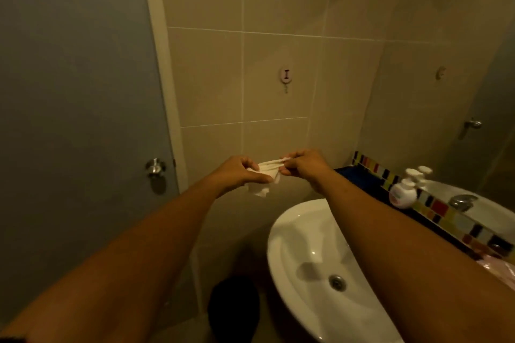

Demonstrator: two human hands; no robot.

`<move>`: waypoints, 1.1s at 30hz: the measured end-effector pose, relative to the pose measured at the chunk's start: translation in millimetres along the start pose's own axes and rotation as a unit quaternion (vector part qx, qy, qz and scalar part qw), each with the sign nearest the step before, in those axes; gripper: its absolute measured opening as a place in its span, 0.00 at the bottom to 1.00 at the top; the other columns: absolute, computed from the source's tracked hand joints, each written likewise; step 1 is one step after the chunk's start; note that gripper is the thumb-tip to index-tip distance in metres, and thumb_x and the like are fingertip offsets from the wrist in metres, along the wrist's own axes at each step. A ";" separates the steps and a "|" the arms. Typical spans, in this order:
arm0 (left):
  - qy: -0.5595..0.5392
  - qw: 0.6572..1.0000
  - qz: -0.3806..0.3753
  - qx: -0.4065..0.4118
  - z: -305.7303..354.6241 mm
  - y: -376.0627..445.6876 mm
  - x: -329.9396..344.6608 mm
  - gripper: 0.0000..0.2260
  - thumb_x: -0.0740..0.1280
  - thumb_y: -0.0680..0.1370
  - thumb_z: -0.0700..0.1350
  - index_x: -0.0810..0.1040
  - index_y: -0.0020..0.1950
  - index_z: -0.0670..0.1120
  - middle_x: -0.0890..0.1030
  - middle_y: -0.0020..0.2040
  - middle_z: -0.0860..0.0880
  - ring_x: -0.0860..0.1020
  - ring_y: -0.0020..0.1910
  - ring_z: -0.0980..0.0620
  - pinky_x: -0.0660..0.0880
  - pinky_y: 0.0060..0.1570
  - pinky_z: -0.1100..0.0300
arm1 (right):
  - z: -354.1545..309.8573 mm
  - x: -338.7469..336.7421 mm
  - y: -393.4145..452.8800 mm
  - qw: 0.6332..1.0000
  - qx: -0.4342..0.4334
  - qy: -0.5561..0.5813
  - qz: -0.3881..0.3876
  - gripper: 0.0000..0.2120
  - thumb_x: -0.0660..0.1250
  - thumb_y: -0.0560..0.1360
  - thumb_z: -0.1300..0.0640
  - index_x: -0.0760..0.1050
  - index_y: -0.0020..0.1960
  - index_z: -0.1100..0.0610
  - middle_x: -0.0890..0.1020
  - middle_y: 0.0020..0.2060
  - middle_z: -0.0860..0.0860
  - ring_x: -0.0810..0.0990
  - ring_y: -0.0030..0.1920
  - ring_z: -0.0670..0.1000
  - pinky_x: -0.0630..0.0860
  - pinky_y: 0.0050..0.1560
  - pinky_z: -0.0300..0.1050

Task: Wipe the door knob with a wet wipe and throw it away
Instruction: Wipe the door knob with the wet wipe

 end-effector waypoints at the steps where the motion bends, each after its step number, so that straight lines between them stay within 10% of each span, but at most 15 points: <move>1: 0.009 1.000 -0.006 -0.007 -10.9 -8.5 -12.5 0.23 0.81 0.62 0.49 0.78 0.52 0.45 0.82 0.52 0.46 0.79 0.47 0.50 0.77 0.39 0.60 | -0.5 19.5 -2.7 1.000 -0.004 0.004 -0.012 0.08 0.66 0.73 0.74 0.79 0.51 0.68 0.82 0.48 0.63 0.84 0.44 0.56 0.83 0.39 0.37; 7: 0.072 0.997 0.003 0.007 -63.1 -42.3 -76.4 0.15 0.75 0.69 0.36 0.75 0.49 0.48 0.79 0.52 0.43 0.79 0.45 0.49 0.80 0.45 0.54 | -3.8 109.4 -10.9 0.998 -0.019 -0.025 -0.062 0.10 0.66 0.72 0.75 0.79 0.53 0.72 0.81 0.47 0.63 0.83 0.46 0.57 0.84 0.41 0.39; 18: -0.014 0.985 0.162 -0.051 -128.9 -64.2 -179.7 0.13 0.67 0.79 0.45 0.81 0.61 0.41 0.80 0.53 0.45 0.77 0.49 0.48 0.75 0.43 0.61 | -2.4 219.2 19.8 0.988 -0.022 -0.064 -0.136 0.11 0.67 0.75 0.71 0.75 0.56 0.75 0.80 0.41 0.66 0.78 0.31 0.53 0.79 0.27 0.40; 23: -0.042 0.969 0.221 -0.101 -149.2 -51.2 -213.3 0.10 0.65 0.79 0.44 0.82 0.56 0.41 0.79 0.43 0.44 0.72 0.32 0.52 0.69 0.29 0.64 | 4.4 269.9 58.5 0.986 0.011 -0.013 -0.165 0.10 0.64 0.76 0.70 0.75 0.57 0.72 0.81 0.40 0.62 0.79 0.30 0.52 0.77 0.26 0.38; 29: -0.042 0.964 0.236 -0.117 -164.7 -6.4 -248.4 0.10 0.59 0.82 0.43 0.77 0.48 0.41 0.75 0.32 0.43 0.70 0.23 0.52 0.67 0.20 0.64 | 5.5 320.3 119.2 0.969 0.049 0.046 -0.236 0.21 0.60 0.72 0.77 0.75 0.60 0.60 0.76 0.56 0.60 0.81 0.55 0.62 0.84 0.47 0.48; 33: -0.029 0.960 0.238 -0.148 -178.1 23.1 -254.3 0.14 0.54 0.84 0.44 0.73 0.40 0.46 0.74 0.29 0.41 0.72 0.22 0.51 0.69 0.19 0.64 | 10.6 332.9 152.6 0.962 -0.019 -0.081 -0.262 0.20 0.70 0.66 0.75 0.79 0.53 0.58 0.81 0.55 0.61 0.82 0.54 0.60 0.81 0.56 0.54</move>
Point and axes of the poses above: each hand's wrist, its own y-axis towards the middle knuckle, its own x-axis out of the palm, z = x × y, the point moved 6 cm from there along y, towards the middle knuckle
